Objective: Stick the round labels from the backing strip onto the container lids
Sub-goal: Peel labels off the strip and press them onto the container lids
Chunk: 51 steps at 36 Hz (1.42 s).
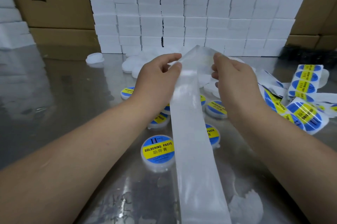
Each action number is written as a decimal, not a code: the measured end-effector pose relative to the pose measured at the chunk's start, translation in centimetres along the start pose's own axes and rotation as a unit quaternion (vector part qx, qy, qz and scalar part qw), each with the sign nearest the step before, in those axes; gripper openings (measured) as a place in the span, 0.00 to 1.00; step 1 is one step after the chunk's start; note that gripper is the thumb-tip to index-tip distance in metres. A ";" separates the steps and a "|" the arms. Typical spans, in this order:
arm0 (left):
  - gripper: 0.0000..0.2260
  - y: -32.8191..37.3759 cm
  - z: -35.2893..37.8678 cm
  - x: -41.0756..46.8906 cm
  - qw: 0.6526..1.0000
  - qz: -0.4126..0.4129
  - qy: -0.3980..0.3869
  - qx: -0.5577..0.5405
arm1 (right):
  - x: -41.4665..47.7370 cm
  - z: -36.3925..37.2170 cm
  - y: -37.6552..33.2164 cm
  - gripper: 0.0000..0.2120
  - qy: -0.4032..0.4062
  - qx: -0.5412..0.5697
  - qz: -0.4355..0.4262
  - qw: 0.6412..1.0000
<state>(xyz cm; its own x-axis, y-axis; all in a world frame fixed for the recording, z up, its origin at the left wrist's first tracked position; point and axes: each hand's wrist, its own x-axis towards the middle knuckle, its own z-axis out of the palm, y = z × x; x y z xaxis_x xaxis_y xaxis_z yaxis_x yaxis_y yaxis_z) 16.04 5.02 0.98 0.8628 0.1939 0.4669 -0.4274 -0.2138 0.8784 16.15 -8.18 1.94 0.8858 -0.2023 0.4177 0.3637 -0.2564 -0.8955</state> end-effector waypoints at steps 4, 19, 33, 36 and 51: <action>0.10 0.1 0.2 -0.3 0.999 0.022 -0.029 0.024 | 1.0 -0.1 0.2 0.15 -0.003 0.061 0.120 0.991; 0.09 0.5 0.3 -0.9 0.997 0.051 -0.025 0.047 | 1.9 -1.0 -0.1 0.16 -0.026 0.146 0.264 0.953; 0.10 1.1 0.3 -1.4 0.981 0.153 -0.004 0.116 | 2.3 -0.9 0.3 0.20 -0.042 0.189 0.291 0.937; 0.10 1.1 0.4 -1.5 0.978 0.164 -0.025 0.125 | 2.3 -1.0 0.2 0.23 -0.030 0.220 0.288 0.931; 0.15 1.7 0.7 -2.8 0.941 0.232 -0.160 0.185 | 2.1 -1.9 -0.1 0.15 -0.067 0.322 0.265 0.906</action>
<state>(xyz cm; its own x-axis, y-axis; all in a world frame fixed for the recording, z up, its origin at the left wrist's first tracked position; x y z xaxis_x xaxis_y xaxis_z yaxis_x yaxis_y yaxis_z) 13.09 3.47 1.13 0.6688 -0.2881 0.6854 -0.7060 -0.5351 0.4639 17.44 -10.38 3.22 0.9966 -0.0071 -0.0817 -0.0694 0.4570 -0.8867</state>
